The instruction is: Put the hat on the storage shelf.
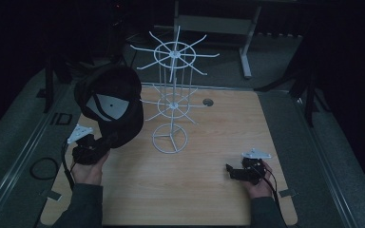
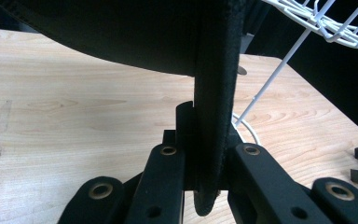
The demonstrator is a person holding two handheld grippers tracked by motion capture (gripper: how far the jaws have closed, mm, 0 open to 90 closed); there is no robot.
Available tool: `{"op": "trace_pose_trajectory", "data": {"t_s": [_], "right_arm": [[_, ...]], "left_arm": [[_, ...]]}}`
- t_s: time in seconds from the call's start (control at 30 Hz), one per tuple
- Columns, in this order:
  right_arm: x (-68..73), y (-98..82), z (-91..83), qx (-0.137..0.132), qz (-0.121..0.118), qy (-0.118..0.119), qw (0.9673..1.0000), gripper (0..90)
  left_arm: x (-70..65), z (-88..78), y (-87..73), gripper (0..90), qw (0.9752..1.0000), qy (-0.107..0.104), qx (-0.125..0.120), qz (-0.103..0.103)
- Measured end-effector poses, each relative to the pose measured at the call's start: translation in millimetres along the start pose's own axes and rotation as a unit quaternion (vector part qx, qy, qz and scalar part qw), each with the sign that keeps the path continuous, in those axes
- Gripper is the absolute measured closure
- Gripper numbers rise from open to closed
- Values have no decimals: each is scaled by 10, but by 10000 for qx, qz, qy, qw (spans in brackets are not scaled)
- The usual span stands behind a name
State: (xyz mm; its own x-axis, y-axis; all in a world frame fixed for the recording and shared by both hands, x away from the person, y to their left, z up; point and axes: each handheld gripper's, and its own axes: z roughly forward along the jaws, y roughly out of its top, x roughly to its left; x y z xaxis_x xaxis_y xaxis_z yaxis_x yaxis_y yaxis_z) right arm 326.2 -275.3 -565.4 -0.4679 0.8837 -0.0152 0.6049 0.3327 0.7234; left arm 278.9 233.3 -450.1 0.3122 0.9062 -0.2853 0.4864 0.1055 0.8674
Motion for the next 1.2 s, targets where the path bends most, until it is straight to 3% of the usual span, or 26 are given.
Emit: {"op": "trace_pose_trajectory", "data": {"t_s": [1.2], "right_arm": [[1, 0, 0, 1, 9, 1, 10000, 132]], "left_arm": [[-130, -103, 144, 865, 9995, 77, -223, 208]]}}
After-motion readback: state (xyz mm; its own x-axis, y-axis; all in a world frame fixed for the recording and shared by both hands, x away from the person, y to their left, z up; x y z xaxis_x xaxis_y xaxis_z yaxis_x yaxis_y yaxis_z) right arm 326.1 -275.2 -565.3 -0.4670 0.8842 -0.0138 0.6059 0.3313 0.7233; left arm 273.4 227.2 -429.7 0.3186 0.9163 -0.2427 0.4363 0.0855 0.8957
